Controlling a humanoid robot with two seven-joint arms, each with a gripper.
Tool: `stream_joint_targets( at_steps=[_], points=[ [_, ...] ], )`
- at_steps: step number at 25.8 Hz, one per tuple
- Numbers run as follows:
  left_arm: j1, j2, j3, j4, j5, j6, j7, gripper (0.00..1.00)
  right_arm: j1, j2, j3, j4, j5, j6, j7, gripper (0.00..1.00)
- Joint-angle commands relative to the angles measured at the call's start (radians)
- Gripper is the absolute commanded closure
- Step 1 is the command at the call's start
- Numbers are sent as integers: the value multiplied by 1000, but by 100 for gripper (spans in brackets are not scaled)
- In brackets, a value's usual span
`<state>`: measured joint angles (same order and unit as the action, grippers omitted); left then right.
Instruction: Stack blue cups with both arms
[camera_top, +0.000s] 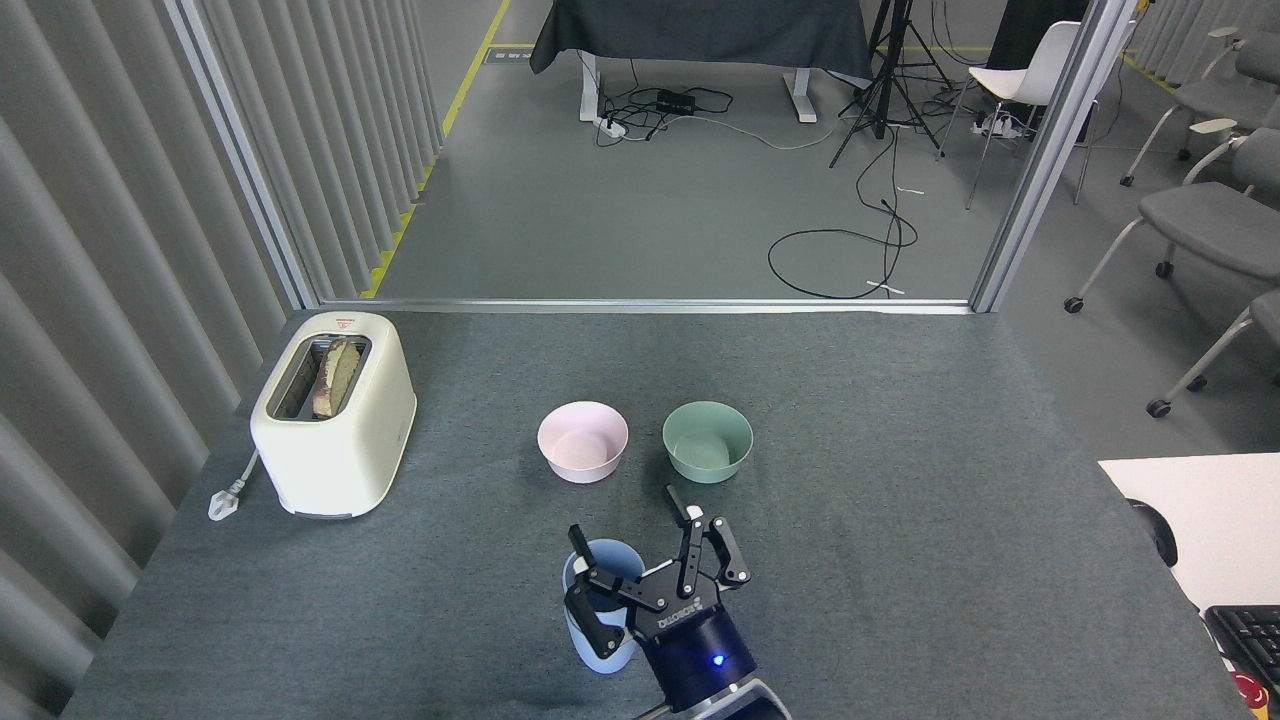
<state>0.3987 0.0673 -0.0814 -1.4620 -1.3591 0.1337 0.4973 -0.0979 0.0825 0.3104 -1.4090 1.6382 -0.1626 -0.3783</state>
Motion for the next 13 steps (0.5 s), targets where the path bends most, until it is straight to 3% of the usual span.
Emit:
stream_joint_targets(
  at_steps=[1, 5, 9, 13],
  points=[
    [0, 0, 0, -1, 0, 0, 0, 0, -3, -17, -103, -97, -58, -1, 18, 0],
    [0, 0, 0, -1, 0, 0, 0, 0, 41, -122, -234, -126, -121, -11, 78, 0],
    [0, 0, 0, -1, 0, -3, 0, 0, 225, -230, -295, -126, -167, -75, 70, 0],
    [-1, -1, -3, -1, -2, -12, 0, 0, 383, -234, -375, -122, -169, -101, -14, 0]
  ],
)
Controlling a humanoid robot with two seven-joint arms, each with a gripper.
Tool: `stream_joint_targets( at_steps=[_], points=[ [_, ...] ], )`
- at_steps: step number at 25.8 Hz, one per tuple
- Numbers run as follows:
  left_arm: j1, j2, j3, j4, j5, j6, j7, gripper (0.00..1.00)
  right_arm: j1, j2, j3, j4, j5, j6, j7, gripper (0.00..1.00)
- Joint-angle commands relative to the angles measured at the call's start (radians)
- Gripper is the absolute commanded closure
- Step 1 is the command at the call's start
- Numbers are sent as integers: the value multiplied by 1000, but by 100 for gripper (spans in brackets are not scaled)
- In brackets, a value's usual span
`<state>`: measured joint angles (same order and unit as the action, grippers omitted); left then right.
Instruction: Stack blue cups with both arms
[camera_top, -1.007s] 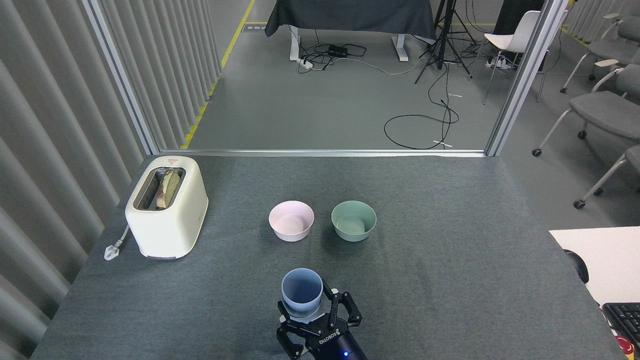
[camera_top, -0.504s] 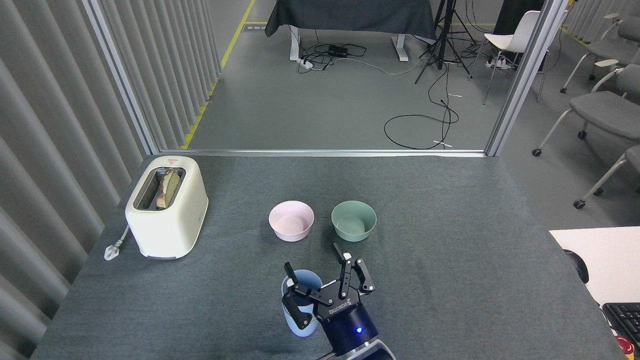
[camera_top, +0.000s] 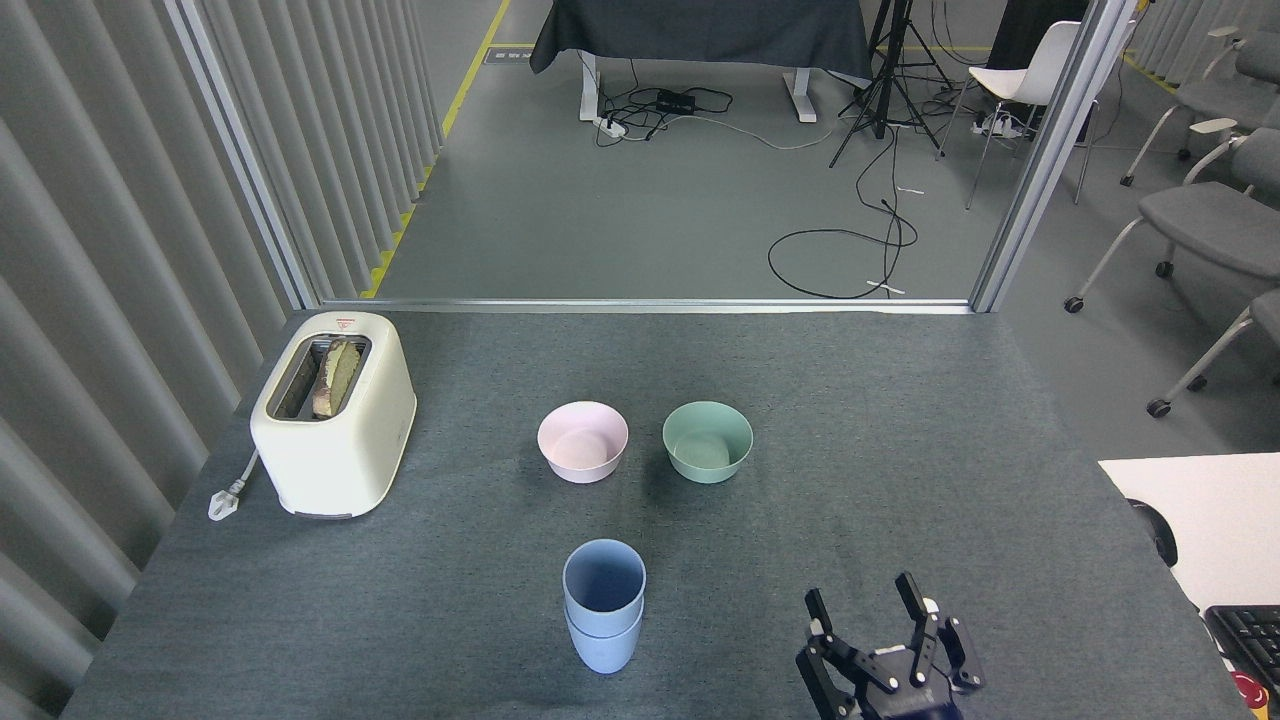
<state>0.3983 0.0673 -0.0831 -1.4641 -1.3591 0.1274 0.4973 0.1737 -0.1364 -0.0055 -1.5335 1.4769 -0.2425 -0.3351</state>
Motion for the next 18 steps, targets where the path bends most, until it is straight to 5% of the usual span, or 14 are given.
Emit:
stream_joint_targets(
  at_steps=[1, 18],
  points=[
    [-2, -1, -3, 1, -2, -9, 0, 0, 139, -14, -77, 7, -9, -32, -71, 0],
    [-22, 45, -1, 1, -2, -117, -5, 0, 253, 41, -142, 23, -7, -43, -81, 0]
  ],
)
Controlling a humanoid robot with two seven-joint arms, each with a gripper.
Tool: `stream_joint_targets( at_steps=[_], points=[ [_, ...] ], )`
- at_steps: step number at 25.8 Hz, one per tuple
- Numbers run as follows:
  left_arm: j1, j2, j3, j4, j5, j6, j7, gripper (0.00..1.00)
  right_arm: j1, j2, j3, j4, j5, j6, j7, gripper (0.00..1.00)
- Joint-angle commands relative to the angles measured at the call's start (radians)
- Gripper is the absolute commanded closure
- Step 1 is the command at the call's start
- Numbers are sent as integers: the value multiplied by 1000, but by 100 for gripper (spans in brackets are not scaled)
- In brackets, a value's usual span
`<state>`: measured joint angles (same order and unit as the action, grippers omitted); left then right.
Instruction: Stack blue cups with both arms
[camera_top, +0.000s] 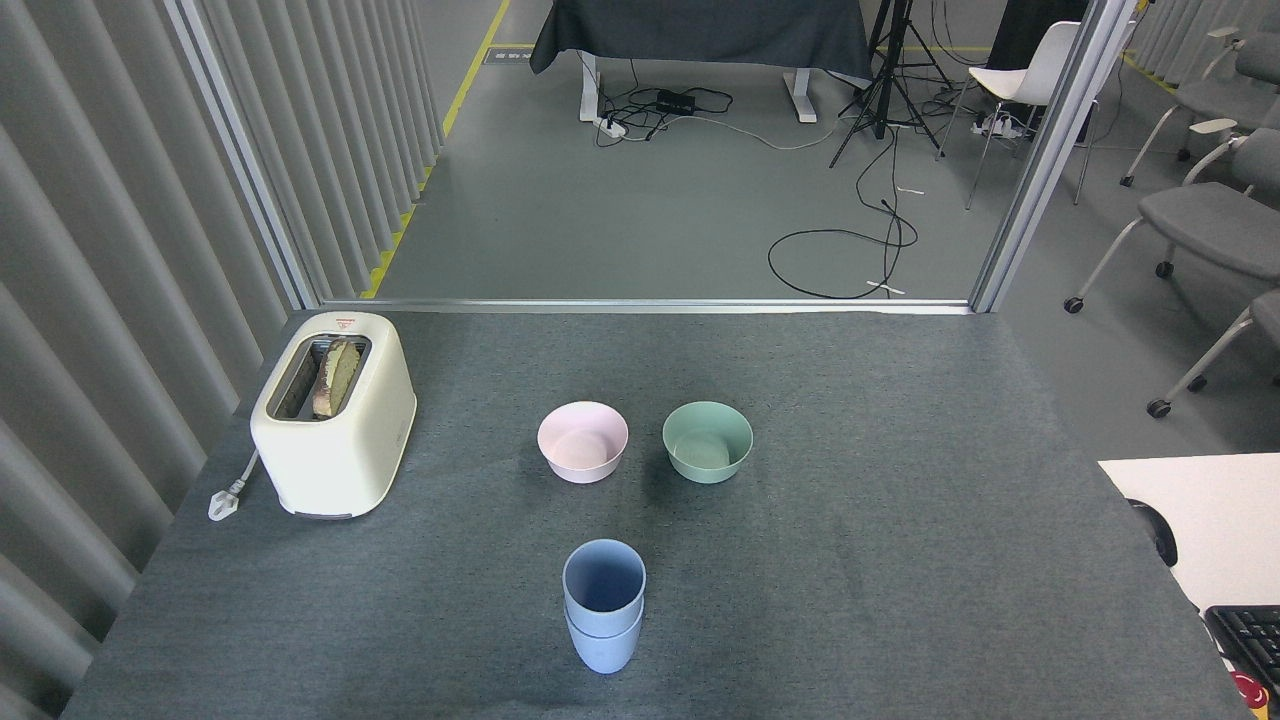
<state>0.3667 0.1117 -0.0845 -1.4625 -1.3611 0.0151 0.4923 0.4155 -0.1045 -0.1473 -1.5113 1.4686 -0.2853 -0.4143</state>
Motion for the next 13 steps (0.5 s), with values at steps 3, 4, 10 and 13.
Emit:
stream_joint_targets(
  at_steps=[3, 4, 10, 13],
  points=[
    [15, 0, 0, 1, 0, -4, 0, 0, 25, 8, -2, -1, 1, 0, -4, 0],
    [15, 0, 0, 1, 0, -4, 0, 0, 26, 6, -2, -1, 1, 0, -8, 0],
    [11, 0, 2, 1, 0, -3, 0, 0, 26, 8, 2, -1, 1, -1, -9, 0],
    [9, -1, 2, 1, 0, -3, 0, 0, 26, 8, 2, -1, 1, 0, -11, 0]
  ],
)
